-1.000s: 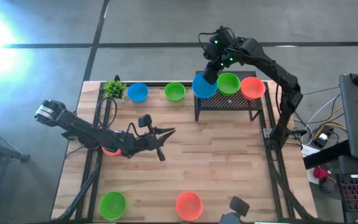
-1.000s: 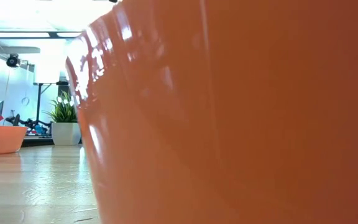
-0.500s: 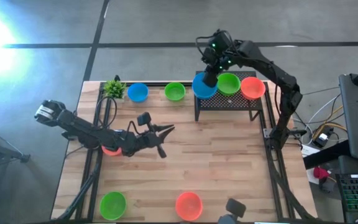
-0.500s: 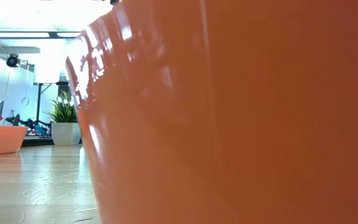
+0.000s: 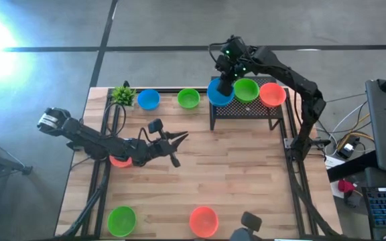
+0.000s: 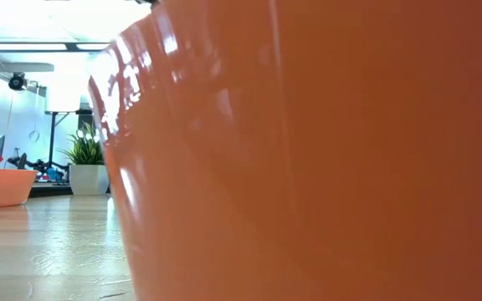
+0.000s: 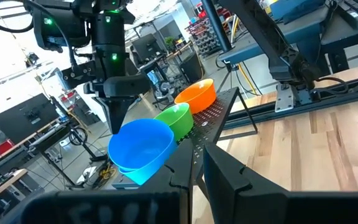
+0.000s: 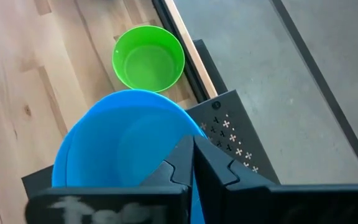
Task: Pick & Place Mini bowls
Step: Stack the bottom blue bowl on the blue bowl on the shelf
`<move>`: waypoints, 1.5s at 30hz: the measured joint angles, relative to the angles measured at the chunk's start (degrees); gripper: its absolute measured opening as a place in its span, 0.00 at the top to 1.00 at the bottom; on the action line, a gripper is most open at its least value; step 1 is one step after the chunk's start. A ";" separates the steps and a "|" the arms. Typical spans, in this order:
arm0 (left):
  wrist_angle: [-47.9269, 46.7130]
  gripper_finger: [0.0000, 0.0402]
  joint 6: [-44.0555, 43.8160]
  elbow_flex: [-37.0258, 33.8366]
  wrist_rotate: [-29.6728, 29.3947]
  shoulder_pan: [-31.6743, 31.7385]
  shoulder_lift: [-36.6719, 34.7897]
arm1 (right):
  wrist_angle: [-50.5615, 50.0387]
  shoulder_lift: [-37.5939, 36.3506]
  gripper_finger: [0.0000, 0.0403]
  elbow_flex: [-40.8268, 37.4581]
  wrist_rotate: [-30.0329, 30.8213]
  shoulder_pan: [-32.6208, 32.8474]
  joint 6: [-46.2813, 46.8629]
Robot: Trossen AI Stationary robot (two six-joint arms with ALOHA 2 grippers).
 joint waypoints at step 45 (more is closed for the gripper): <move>-0.02 0.92 0.10 0.00 0.00 0.02 0.00 | 3.80 -1.70 0.98 -3.51 3.33 -0.24 0.71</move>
